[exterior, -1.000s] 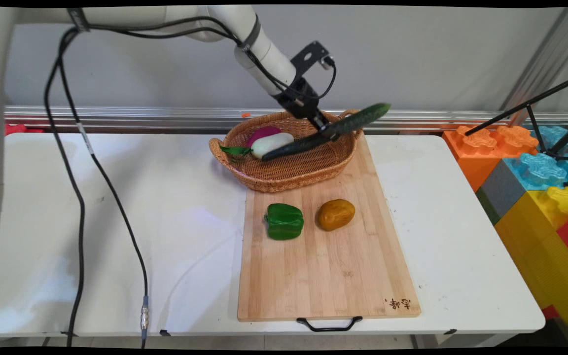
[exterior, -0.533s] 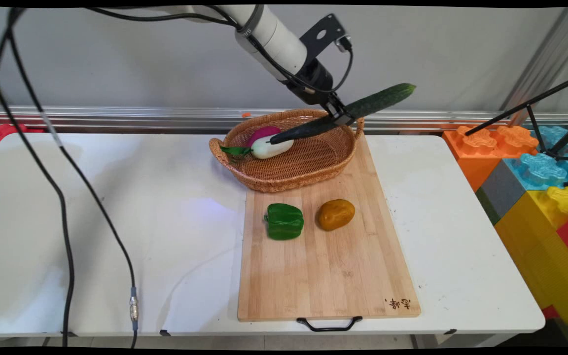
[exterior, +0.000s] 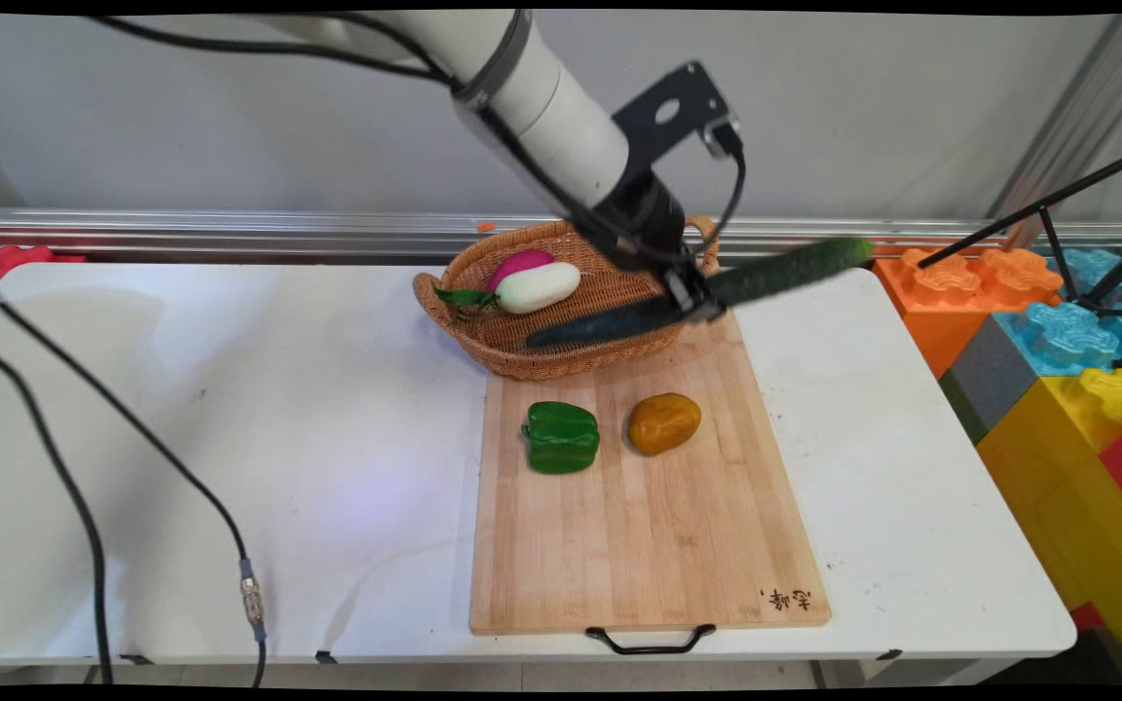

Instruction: Place the picked object on the cutting board

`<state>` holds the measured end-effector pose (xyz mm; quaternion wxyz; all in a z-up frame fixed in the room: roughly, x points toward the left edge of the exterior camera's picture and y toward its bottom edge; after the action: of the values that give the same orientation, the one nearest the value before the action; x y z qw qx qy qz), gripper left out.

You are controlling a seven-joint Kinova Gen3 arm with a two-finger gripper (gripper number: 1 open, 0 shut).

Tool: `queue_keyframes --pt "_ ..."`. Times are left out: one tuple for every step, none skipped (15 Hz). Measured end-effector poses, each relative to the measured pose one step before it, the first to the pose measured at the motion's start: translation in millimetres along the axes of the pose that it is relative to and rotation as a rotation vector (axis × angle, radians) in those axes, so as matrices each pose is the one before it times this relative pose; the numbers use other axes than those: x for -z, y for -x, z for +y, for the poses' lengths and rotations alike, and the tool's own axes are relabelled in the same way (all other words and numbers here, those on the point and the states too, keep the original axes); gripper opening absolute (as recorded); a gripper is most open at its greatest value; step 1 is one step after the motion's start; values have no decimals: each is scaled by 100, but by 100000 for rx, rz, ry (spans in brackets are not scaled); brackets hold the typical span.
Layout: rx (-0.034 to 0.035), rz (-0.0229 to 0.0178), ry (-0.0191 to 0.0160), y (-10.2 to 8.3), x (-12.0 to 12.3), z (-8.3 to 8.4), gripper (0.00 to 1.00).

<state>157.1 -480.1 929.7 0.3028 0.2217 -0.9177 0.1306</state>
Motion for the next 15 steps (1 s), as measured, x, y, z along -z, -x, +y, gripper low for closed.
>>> queue_keyframes --pt "-175 -1644 1309 321 337 1570 0" --pt "-187 -1367 1052 336 233 1260 0" --pt "-461 -1524 1310 467 115 1368 0" --pt "-656 -1055 865 423 22 1054 0" --pt "-1070 -1224 975 613 -124 1233 0" --pt "-1011 -655 433 464 -211 785 0" --pt "-1127 -494 347 451 -331 700 0" --pt "-1431 -356 269 473 -476 702 0" --pt "-1228 -356 295 449 -545 543 0" --pt "-950 -242 232 359 -519 384 0" --pt "-1075 -264 181 436 -718 382 0" --pt "-1025 -360 254 532 -968 358 0" --pt "-725 -312 213 442 -843 274 0" --pt "-562 -390 299 451 -864 265 0" --pt "-327 -182 134 263 -533 149 0"
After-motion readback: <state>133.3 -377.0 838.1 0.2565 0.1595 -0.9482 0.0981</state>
